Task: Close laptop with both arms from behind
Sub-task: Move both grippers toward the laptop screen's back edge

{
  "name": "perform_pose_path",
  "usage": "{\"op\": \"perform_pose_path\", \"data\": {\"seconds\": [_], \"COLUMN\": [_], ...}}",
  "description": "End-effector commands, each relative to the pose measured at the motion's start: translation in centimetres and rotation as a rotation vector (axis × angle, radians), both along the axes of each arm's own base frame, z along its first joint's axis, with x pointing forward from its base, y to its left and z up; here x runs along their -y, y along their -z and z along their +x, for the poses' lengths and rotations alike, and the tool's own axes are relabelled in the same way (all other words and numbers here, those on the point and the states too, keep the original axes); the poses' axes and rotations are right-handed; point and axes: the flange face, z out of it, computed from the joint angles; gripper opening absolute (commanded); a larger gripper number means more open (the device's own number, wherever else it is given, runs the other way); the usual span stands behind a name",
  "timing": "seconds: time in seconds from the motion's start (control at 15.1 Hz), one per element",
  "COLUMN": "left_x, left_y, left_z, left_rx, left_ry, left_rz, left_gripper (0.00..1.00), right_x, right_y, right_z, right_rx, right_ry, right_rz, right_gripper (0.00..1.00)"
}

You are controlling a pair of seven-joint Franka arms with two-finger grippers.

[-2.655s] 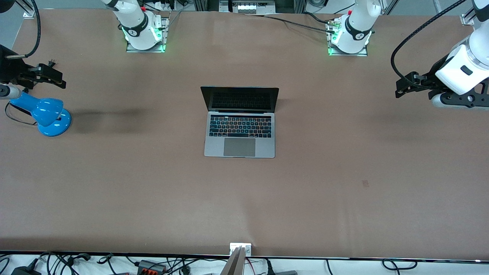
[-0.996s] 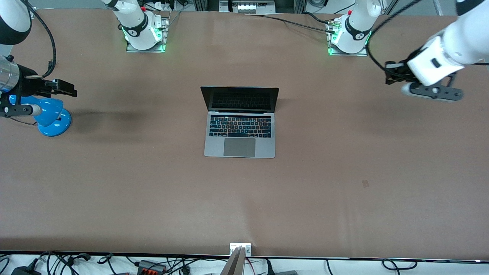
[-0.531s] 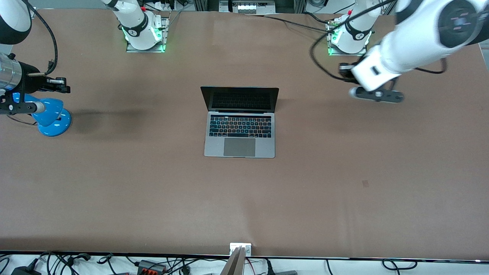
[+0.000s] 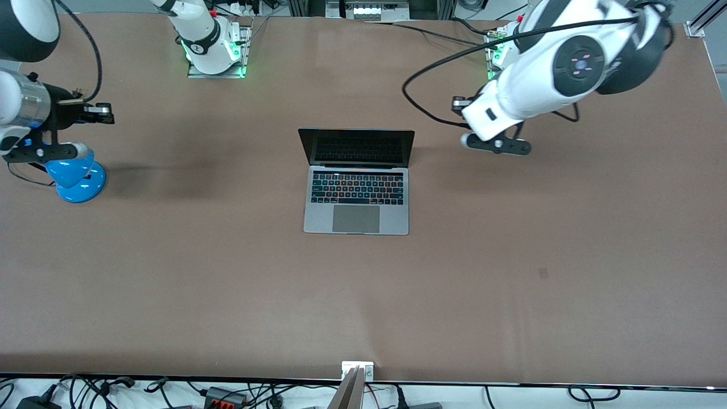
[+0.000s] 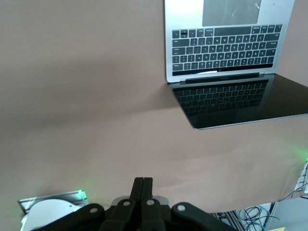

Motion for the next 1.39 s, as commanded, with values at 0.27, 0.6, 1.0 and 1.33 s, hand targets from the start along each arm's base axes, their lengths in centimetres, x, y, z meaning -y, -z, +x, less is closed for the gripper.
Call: {"op": "perform_pose_path", "data": {"seconds": [0.27, 0.6, 1.0, 1.33], "left_x": [3.0, 5.6, 7.9, 8.7], "left_y": [2.9, 5.7, 8.3, 10.0], "left_z": [-3.8, -6.6, -9.0, -10.4], "left_rx": [0.018, 0.032, 0.061, 0.072], "left_ry": [-0.005, -0.038, -0.051, -0.039], "left_rz": [-0.028, -0.01, -0.005, -0.002], "left_gripper": [0.0, 0.0, 0.0, 0.0], "right_x": [-7.5, -14.9, -26.6, -30.2], "right_y": [2.0, 6.4, 10.1, 10.5], "right_z": [-0.8, -4.1, -8.9, -11.4], "right_rx": [0.055, 0.172, 0.264, 0.265], "right_ry": [-0.072, 0.031, 0.084, 0.048], "right_rz": [0.111, 0.089, 0.062, 0.062], "right_gripper": [0.0, 0.0, 0.0, 0.0]}}
